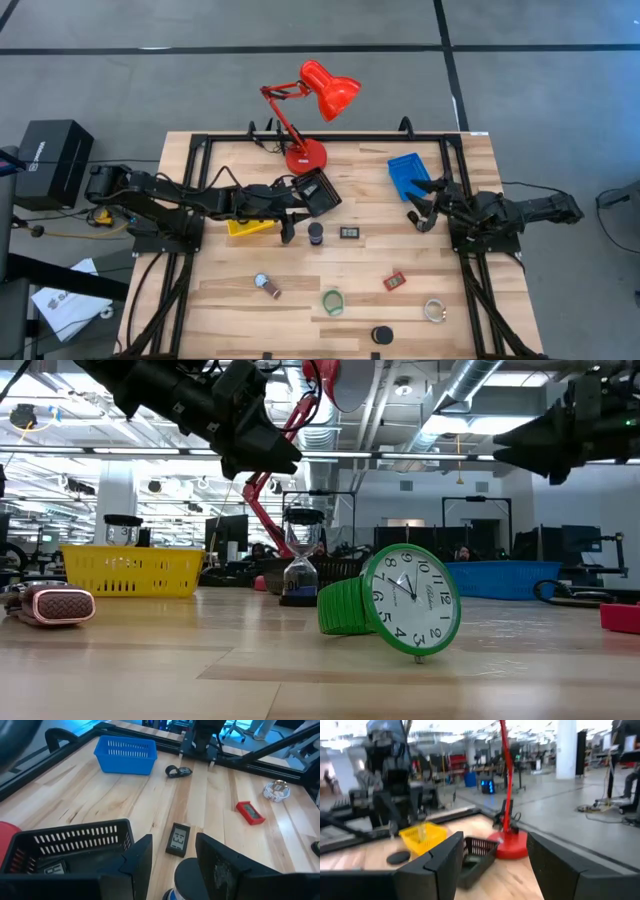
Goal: Pick & Place Office items
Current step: Put the black wrist watch into the blue bin
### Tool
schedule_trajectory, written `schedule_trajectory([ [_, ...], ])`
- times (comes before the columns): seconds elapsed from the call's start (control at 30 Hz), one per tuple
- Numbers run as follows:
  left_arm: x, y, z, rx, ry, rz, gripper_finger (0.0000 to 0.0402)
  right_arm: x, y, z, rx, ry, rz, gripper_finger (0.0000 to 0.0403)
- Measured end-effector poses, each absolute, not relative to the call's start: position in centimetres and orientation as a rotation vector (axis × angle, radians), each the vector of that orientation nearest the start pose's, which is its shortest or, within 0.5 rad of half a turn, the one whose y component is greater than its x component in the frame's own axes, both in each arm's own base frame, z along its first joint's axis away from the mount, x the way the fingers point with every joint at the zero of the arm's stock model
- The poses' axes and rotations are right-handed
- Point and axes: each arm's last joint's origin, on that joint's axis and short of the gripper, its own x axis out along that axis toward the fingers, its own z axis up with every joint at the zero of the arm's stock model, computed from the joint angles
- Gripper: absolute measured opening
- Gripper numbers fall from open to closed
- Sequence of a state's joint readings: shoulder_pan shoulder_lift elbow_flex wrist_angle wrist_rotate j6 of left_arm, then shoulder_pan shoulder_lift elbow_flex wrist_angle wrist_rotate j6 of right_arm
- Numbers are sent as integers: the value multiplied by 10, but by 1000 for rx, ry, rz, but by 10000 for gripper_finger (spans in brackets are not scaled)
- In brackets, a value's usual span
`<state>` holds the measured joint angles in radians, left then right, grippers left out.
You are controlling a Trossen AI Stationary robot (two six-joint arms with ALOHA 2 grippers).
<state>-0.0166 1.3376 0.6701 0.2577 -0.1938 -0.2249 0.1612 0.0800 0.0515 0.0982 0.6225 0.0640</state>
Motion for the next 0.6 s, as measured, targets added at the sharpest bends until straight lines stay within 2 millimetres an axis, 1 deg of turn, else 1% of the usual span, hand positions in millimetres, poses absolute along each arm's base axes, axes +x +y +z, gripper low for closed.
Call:
schedule_trajectory([
  [0.07,277,1,217,-178,386,221,144,99,0,186,84,-65,-447,210],
  [0.17,277,1,218,-178,382,221,144,104,3,197,86,-71,-428,210],
  [0.3,277,1,218,-179,380,221,144,118,6,203,52,26,-462,210],
  [0.47,277,1,218,-178,378,223,144,143,10,207,-3,162,-512,210],
  [0.6,277,1,218,-179,375,224,144,159,12,214,21,284,-533,210],
])
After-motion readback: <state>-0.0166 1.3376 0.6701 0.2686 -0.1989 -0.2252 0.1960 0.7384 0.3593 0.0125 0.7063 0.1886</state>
